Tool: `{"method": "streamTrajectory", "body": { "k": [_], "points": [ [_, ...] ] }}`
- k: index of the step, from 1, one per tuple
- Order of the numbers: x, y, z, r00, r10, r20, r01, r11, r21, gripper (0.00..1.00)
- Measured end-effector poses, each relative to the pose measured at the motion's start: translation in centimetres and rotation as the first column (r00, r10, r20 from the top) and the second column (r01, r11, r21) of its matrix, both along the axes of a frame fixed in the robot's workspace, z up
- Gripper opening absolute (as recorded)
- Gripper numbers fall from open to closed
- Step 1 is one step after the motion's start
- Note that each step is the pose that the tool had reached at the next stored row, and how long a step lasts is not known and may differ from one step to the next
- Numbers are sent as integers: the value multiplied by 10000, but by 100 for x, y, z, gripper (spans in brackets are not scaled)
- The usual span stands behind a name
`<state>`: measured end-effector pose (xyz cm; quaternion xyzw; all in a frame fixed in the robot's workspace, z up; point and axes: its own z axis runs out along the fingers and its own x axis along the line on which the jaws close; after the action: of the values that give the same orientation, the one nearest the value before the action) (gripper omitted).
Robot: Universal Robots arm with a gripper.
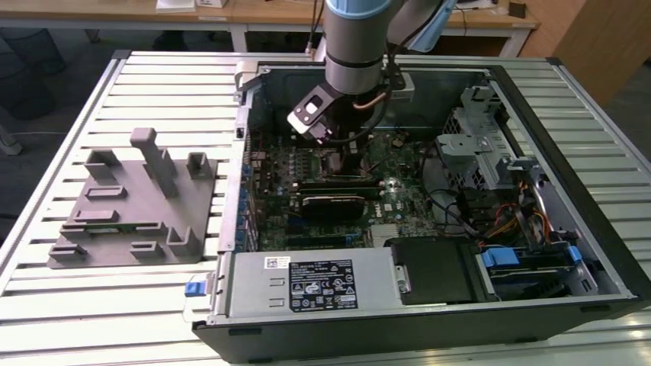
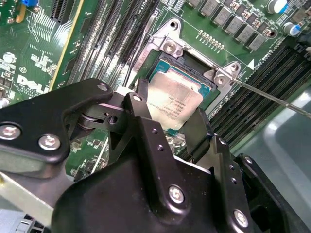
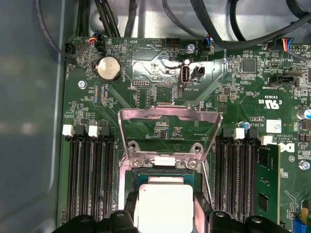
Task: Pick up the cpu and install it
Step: 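Place the cpu into insertion slot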
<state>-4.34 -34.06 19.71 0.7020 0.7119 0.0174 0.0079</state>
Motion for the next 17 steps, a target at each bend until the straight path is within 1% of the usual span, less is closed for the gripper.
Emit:
{"method": "streamTrajectory", "body": {
  "k": [7, 17],
  "points": [
    [0, 5, -34, 10000, -26, -1, 26, 10000, -1, 54],
    [0, 5, -35, 10000, -32, 0, 32, 10000, 0, 54]
  ]
}}
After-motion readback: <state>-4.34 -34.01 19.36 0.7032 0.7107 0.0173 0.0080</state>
